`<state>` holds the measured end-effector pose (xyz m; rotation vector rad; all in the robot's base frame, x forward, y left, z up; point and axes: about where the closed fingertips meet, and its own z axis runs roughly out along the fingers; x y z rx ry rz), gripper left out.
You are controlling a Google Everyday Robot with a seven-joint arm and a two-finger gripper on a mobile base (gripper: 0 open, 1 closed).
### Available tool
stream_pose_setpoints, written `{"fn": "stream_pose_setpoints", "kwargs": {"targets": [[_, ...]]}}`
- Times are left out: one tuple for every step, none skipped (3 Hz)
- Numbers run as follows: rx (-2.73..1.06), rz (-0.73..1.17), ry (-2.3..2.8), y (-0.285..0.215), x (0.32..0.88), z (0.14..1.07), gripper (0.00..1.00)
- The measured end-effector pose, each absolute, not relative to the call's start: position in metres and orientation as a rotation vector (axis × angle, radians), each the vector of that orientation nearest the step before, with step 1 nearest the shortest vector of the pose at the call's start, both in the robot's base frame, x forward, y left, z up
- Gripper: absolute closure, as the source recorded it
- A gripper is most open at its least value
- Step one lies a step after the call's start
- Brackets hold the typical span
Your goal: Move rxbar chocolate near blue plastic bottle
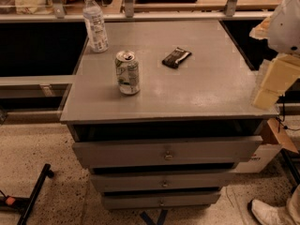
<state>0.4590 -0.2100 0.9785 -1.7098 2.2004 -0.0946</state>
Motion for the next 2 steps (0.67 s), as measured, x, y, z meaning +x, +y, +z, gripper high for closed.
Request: {"fn": "stream_pose_setpoints", "kwargs": {"targets": [[-1.669,-0.055,2.181,-0.205,0.505,0.977,0.00],[-1.594,-0.038,2.177,-0.199,0.562,0.980,0.00]]}}
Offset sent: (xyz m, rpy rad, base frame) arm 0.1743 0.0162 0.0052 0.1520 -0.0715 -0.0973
